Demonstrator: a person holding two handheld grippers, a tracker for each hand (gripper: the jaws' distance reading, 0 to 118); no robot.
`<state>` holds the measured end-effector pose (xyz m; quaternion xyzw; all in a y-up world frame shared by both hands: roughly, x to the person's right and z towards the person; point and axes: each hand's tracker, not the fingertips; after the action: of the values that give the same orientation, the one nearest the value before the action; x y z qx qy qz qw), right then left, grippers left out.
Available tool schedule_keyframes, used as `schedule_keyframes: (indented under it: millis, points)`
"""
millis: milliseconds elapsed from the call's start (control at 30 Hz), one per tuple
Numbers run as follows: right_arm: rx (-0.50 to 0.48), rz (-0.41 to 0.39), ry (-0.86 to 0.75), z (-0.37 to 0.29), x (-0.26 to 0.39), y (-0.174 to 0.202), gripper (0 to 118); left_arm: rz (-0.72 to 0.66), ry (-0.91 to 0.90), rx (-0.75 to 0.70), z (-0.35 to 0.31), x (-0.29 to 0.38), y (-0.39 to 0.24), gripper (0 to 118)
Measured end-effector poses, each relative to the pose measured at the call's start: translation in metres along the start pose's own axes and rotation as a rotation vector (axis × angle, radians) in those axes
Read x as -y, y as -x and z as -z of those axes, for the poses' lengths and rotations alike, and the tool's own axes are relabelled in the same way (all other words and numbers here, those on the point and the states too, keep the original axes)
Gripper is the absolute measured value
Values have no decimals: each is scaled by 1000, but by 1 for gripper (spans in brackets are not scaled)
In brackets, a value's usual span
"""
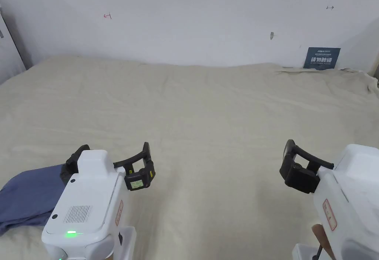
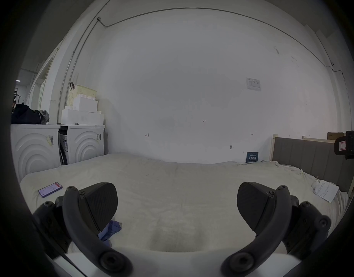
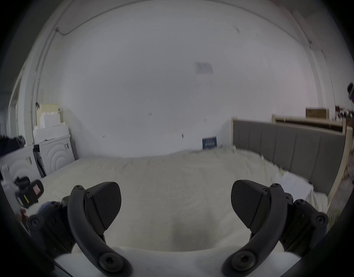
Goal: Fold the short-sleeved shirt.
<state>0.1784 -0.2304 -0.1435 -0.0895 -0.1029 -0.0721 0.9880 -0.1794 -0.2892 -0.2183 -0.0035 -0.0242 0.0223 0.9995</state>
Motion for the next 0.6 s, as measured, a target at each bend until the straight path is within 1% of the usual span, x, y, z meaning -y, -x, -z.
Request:
schedule_keyframes:
  millis: [100,167,233,333,500,600]
  points:
    - [55,71,149,6,-11,0,111,-11,3,-2,0,0,2,118]
    - [102,100,261,10,-18,-1,111,-21,5,-6,1,0,5,118]
    - [157,136,312,15,-21,-3,111,-21,5,-13,2,0,6,118]
    - [155,172,356,20,-22,-9,111,-27,4,-13,2,-1,9,118]
    - [156,169,343,19,-19,-7,111,-23,1,-18,1,-2,10,118]
    - [154,131,329,18,-18,-3,111,-23,1,-16,2,-2,10,118]
